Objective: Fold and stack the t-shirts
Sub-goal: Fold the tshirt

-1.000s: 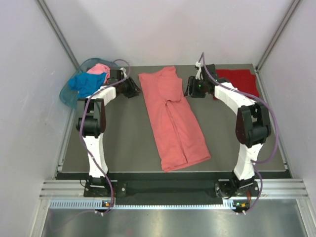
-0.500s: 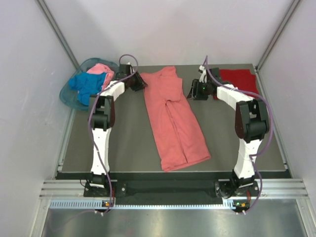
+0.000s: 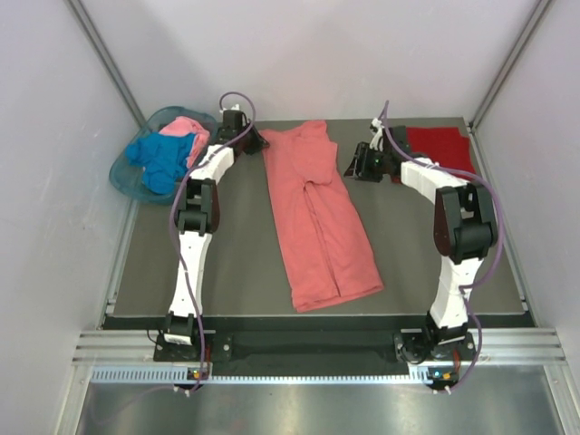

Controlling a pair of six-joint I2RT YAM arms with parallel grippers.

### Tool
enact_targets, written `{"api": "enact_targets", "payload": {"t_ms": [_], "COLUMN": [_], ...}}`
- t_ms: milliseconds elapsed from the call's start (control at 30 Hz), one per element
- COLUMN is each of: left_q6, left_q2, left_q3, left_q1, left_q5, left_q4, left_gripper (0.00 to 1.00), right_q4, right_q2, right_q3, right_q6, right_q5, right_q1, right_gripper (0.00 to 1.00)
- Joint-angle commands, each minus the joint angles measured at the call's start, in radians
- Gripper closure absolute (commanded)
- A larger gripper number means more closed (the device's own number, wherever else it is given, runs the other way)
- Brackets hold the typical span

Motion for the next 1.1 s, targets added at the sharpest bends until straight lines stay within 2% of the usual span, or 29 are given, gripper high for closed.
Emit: {"api": "enact_targets", "payload": {"t_ms": [0, 133, 200, 233, 400, 533, 567, 600, 767, 967, 1067], "left_q6": [-0.005, -0.003, 0.013, 0.033, 0.118, 0.167, 0.173, 0.185, 0.208, 0.19, 0.162], "left_q2": [0.079, 0.073, 0.001, -0.036, -0.336, -0.533, -0.602, -0.633, -0.838, -1.045, -1.142], "left_q3": [0.09, 0.116, 0.05, 0.01, -0.312, -0.526, -0.603, -0.638, -0.924, -1.186, -1.309], "left_q1": [0.021, 0.029, 0.029, 0.029, 0.029, 0.026, 0.021, 0.006, -0.092, -0.284, -0.374], "left_q5": [-0.051, 0.0, 0.029, 0.032, -0.015, -0.046, -0.04, -0.046, -0.039, 0.039, 0.084], "left_q4": [0.01, -0.007, -0.015, -0.012, -0.025, -0.039, -0.039, -0.065, -0.078, -0.065, -0.043], "left_gripper": [1.0, 1.0, 0.98, 0.87, 0.67, 0.66, 0.66, 0.66, 0.66, 0.67, 0.67], "right_q4": [0.06, -0.024, -0.093, -0.119, -0.286, -0.348, -0.353, -0.363, -0.37, -0.405, -0.376], "right_q2": [-0.064, -0.069, -0.106, -0.123, -0.32, -0.486, -0.521, -0.573, -0.662, -0.695, -0.683], "right_q3": [0.01, 0.021, -0.001, -0.028, -0.189, -0.4, -0.437, -0.473, -0.655, -0.743, -0.784], "right_q6": [0.021, 0.001, -0.009, -0.022, -0.052, -0.045, -0.038, -0.033, -0.012, -0.002, 0.002], "right_q5": [0.013, 0.03, 0.054, 0.062, 0.138, 0.091, 0.092, 0.097, 0.067, 0.135, 0.122], "right_q1": [-0.013, -0.013, -0.013, -0.014, -0.013, -0.011, -0.009, 0.001, 0.024, 0.064, 0.078], "right_gripper": [0.52, 0.53, 0.52, 0.51, 0.53, 0.77, 0.86, 0.89, 0.95, 0.97, 0.97]}}
